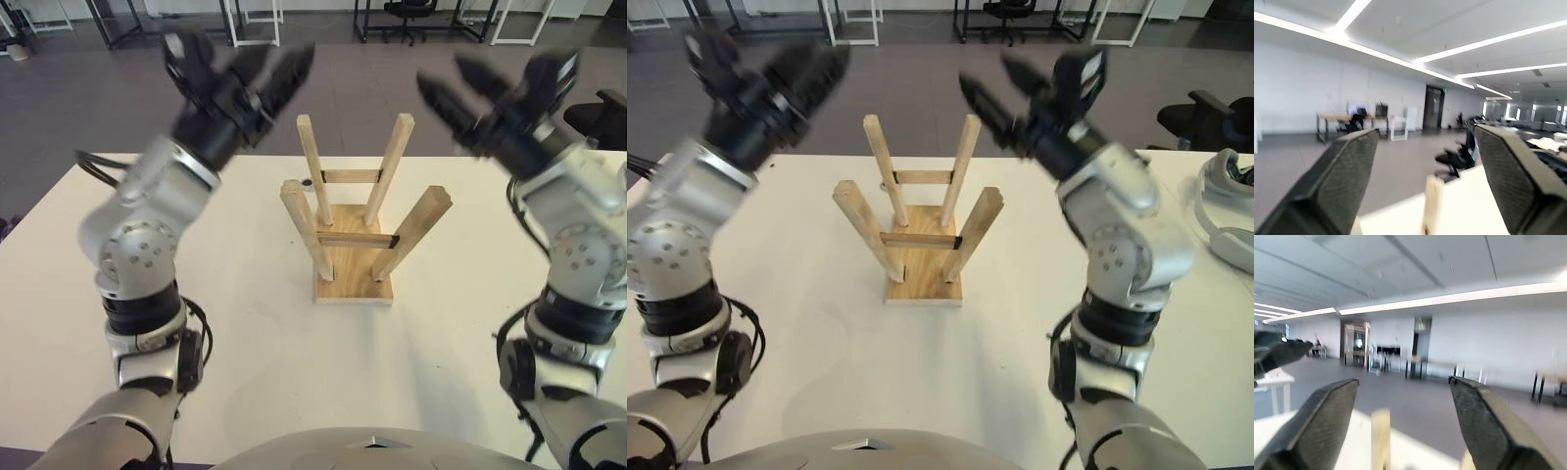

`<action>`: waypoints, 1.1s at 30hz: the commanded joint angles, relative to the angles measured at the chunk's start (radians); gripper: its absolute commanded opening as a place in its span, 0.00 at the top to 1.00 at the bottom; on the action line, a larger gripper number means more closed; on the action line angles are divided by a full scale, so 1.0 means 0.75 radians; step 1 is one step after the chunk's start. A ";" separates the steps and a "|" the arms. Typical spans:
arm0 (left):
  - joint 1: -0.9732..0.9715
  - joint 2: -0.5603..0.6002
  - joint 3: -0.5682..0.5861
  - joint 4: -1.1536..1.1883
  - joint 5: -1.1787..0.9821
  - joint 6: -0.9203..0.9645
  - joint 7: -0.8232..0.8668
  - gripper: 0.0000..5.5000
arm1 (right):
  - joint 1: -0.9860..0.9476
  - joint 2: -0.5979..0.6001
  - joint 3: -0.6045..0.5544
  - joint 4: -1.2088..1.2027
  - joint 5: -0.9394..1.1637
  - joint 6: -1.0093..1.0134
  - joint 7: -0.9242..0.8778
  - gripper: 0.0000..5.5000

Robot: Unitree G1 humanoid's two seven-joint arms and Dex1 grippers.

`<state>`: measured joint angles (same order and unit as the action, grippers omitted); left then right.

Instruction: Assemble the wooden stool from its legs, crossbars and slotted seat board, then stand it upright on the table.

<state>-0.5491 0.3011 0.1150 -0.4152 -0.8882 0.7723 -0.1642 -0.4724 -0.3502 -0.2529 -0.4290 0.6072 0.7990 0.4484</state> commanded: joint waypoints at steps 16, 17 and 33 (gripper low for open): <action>-0.281 -0.015 0.155 0.089 -0.272 -0.039 0.102 0.35 | -0.273 -0.018 -0.120 0.095 0.285 -0.135 -0.125 0.37; -0.330 0.069 0.195 0.083 -0.287 -0.016 0.075 0.35 | -0.368 -0.051 -0.179 0.093 0.404 -0.111 -0.131 0.37; 0.423 0.204 -0.339 0.147 0.232 -0.154 -0.088 0.35 | 0.339 -0.087 0.223 0.199 0.169 -0.287 -0.097 0.37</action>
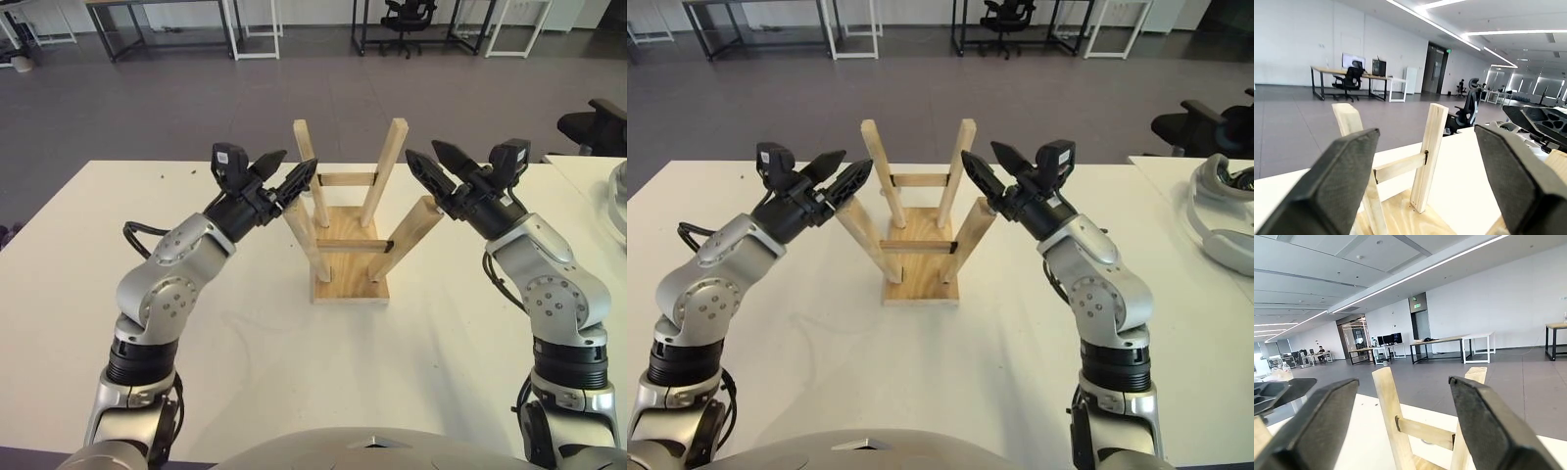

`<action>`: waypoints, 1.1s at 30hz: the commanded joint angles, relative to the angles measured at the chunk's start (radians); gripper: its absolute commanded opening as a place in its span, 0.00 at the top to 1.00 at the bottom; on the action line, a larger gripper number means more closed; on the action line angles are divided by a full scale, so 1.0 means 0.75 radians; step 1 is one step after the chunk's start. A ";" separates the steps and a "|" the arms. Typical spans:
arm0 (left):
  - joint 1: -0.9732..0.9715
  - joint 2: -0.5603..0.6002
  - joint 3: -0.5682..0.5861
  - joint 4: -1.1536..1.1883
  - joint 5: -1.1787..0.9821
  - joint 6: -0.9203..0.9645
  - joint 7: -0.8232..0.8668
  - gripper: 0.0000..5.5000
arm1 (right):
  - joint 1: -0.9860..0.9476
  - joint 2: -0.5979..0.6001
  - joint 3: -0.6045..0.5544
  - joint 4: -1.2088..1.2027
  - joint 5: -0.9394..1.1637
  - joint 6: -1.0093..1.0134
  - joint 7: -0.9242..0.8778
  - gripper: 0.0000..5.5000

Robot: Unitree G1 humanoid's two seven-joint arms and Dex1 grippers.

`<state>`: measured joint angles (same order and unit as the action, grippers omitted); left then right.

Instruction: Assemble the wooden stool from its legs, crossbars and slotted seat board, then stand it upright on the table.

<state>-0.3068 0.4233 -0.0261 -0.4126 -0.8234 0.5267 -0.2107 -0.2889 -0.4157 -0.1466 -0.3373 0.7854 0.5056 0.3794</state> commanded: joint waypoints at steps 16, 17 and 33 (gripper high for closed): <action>0.053 0.327 0.532 0.392 0.100 -0.086 -0.247 0.35 | 0.114 -0.117 0.251 0.062 0.005 0.176 0.415 0.37; 0.130 0.389 0.519 0.441 0.183 -0.131 -0.339 0.35 | 0.126 -0.078 0.346 -0.070 0.055 0.223 0.429 0.37; 0.758 0.663 0.002 0.218 0.799 -0.249 -0.914 0.35 | 0.248 -0.430 0.358 0.593 -0.641 -0.270 0.594 0.37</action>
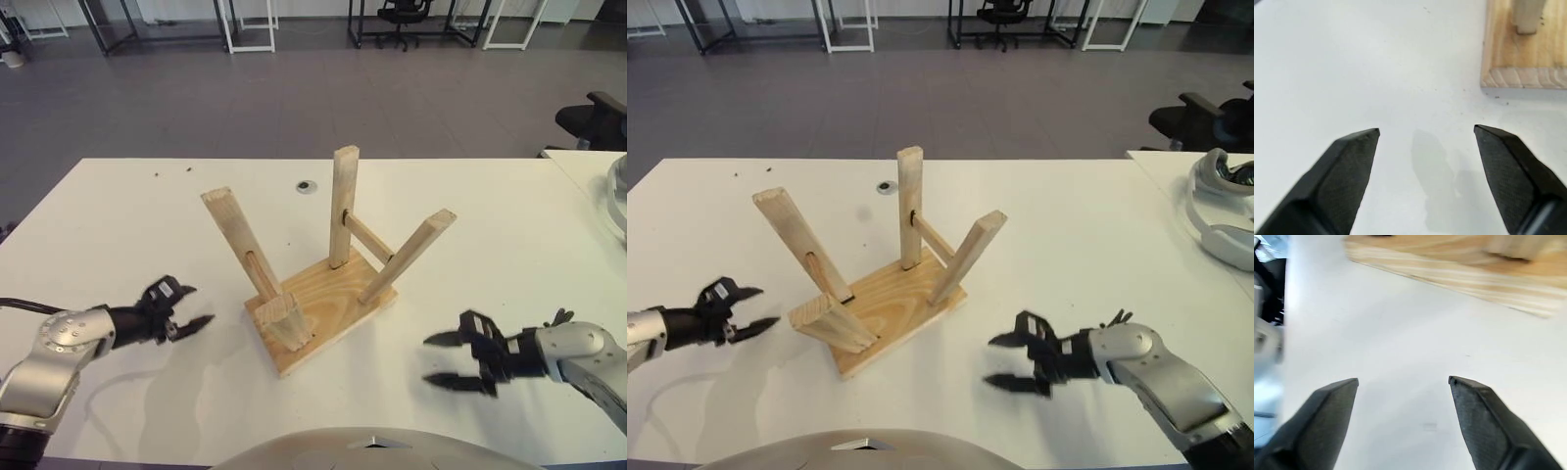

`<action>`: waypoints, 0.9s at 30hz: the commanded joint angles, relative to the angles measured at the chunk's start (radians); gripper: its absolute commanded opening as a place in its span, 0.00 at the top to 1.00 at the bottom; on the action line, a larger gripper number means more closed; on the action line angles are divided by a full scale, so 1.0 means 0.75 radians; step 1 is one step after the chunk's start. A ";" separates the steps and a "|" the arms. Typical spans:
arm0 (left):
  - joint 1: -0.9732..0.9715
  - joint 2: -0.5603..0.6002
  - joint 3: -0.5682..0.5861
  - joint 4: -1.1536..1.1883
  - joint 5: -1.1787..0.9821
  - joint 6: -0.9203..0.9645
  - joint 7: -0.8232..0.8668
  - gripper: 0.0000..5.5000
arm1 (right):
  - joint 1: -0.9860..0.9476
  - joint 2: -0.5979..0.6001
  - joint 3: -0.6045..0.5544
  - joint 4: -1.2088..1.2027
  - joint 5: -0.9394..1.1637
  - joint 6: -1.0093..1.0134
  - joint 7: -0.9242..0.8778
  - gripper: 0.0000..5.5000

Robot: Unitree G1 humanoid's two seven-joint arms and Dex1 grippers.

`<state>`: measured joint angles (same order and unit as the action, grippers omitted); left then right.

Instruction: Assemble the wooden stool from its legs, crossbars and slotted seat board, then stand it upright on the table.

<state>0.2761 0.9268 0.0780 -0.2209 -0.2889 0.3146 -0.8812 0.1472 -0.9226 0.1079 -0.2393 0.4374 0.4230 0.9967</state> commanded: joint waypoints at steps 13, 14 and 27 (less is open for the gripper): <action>-0.520 -0.660 -0.203 0.492 0.168 -0.114 0.411 0.35 | -0.265 0.408 0.104 0.497 -0.322 -0.234 -0.237 0.37; -0.456 -0.637 -0.168 0.438 0.166 -0.108 0.413 0.35 | -0.220 0.411 0.055 0.435 -0.344 -0.221 -0.327 0.37; -0.157 -0.621 -0.253 0.053 0.221 0.086 0.432 0.35 | 0.121 0.614 0.098 -0.203 -0.404 0.188 -0.754 0.37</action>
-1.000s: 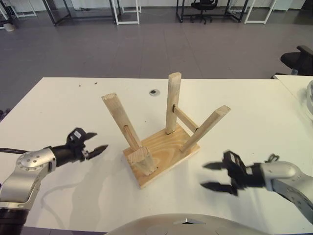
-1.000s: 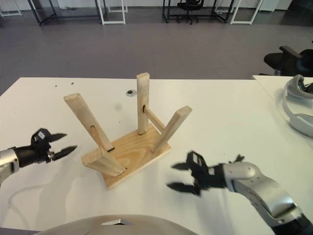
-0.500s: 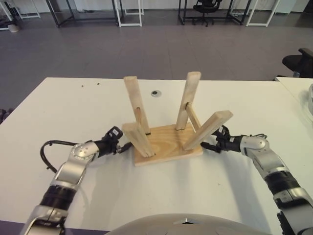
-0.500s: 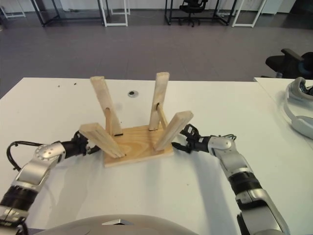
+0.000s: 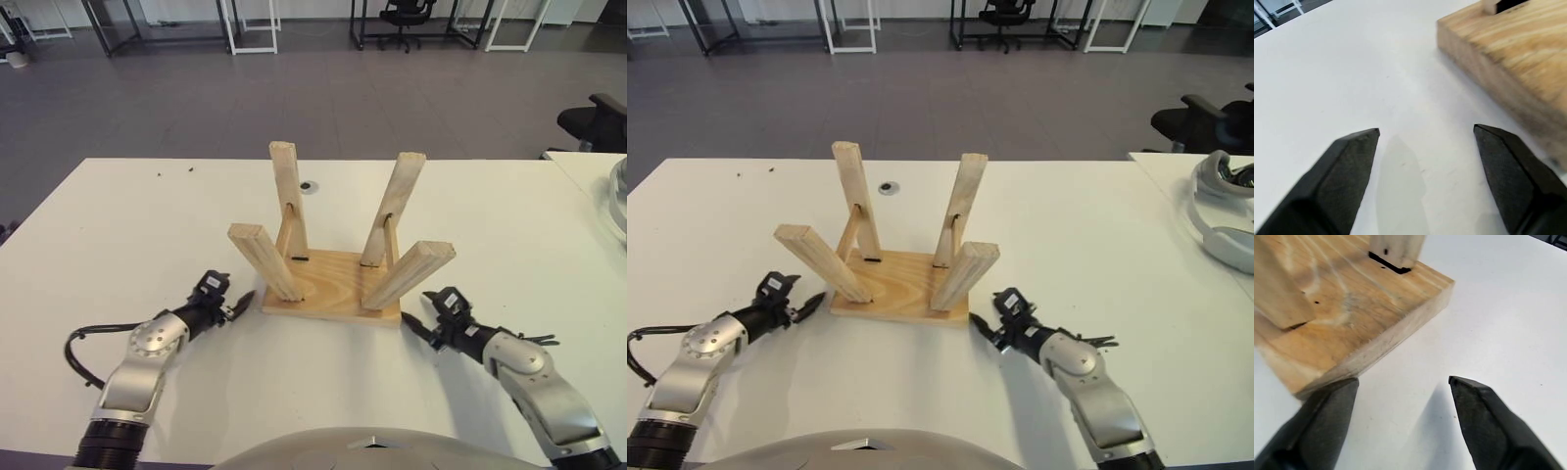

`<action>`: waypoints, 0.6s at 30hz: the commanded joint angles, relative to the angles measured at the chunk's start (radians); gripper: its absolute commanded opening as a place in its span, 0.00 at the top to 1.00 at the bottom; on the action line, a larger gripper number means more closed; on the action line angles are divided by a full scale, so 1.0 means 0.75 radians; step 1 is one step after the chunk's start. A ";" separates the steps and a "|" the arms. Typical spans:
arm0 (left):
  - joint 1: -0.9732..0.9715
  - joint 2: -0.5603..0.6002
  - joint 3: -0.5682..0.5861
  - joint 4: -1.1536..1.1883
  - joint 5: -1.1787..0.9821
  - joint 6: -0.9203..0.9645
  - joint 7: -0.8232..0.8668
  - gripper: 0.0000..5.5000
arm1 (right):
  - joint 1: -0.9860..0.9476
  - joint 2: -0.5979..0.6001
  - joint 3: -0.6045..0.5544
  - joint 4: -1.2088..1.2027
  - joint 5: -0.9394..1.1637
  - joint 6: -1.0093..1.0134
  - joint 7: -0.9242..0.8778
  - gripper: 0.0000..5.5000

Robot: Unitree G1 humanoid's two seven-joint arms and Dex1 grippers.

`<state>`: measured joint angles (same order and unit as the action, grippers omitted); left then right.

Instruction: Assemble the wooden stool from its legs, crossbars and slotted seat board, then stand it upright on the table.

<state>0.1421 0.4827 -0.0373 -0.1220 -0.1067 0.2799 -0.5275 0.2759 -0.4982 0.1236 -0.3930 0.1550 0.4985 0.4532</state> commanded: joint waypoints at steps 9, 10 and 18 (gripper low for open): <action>-0.003 0.008 0.100 -0.797 -0.760 0.743 -0.262 0.35 | -0.183 0.060 -0.130 -0.531 0.624 0.629 0.192 0.37; -0.016 0.025 0.153 -0.815 -0.822 0.772 -0.274 0.35 | -0.205 0.035 -0.178 -0.556 0.681 0.667 0.209 0.37; -0.092 0.248 0.479 -0.824 -1.084 0.842 -0.340 0.35 | -0.425 -0.181 -0.632 -0.516 1.118 0.781 0.238 0.37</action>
<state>0.1731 0.6219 0.3134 -0.6249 -0.7031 0.9018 -0.6411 0.0514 -0.5937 -0.3312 -0.6564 0.7261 1.0626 0.4684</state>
